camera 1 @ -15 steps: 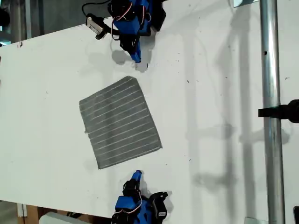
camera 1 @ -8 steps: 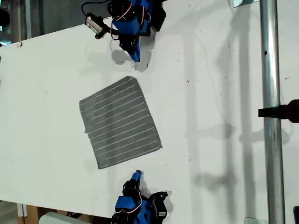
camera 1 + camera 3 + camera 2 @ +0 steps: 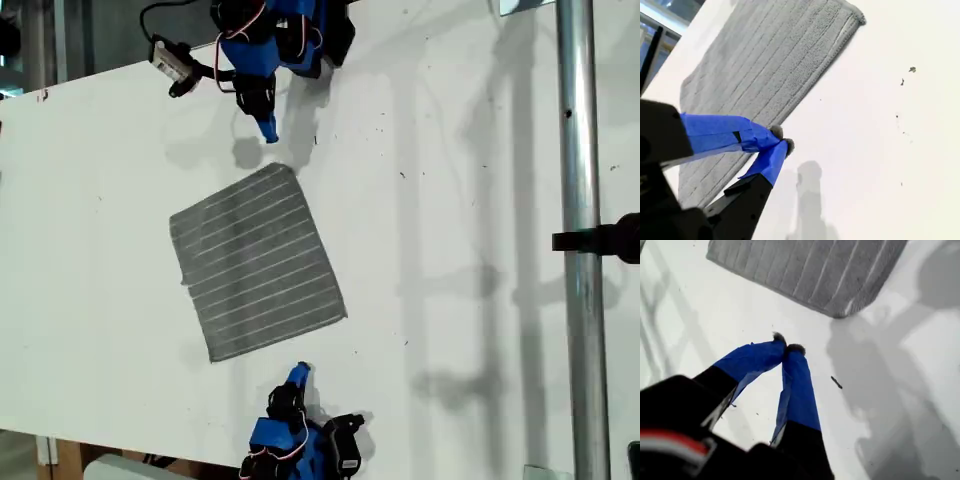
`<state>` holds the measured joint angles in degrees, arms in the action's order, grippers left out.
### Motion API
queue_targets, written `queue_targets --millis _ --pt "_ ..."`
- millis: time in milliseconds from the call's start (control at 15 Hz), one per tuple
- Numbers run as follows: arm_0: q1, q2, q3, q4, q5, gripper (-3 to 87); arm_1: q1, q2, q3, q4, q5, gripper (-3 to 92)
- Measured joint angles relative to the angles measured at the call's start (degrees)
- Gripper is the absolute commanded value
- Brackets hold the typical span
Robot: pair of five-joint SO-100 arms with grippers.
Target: Grasp corners of a towel and fold twice.
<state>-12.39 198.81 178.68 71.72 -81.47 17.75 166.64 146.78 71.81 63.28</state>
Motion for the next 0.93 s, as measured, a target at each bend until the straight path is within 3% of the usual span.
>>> queue_targets --millis 133,333,400,467,600,733,933 --pt "1.58 0.00 0.00 -0.70 -0.09 -2.8 0.18 -24.08 -19.07 1.14 -12.13 -0.3" --pt "3.43 0.00 0.00 -0.88 -0.09 -2.8 0.88 -54.40 -45.26 9.40 -31.29 -0.3" --pt "3.87 0.00 0.00 -0.88 -0.26 -2.8 0.88 -58.36 -48.34 11.25 -37.44 3.9" --pt "4.13 0.00 0.00 -0.88 -0.26 -2.8 1.14 -59.41 -49.75 12.48 -42.01 20.1" --pt "4.13 0.00 0.00 -0.88 -0.26 -2.8 2.90 -60.21 -51.33 15.64 -45.18 28.6" --pt "4.13 0.00 0.00 -0.88 -0.26 -2.8 5.45 -61.61 -50.98 15.56 -45.88 30.9" --pt "4.13 0.00 0.00 -0.88 -0.26 -2.8 9.40 -67.32 -40.78 4.92 -46.67 31.3"
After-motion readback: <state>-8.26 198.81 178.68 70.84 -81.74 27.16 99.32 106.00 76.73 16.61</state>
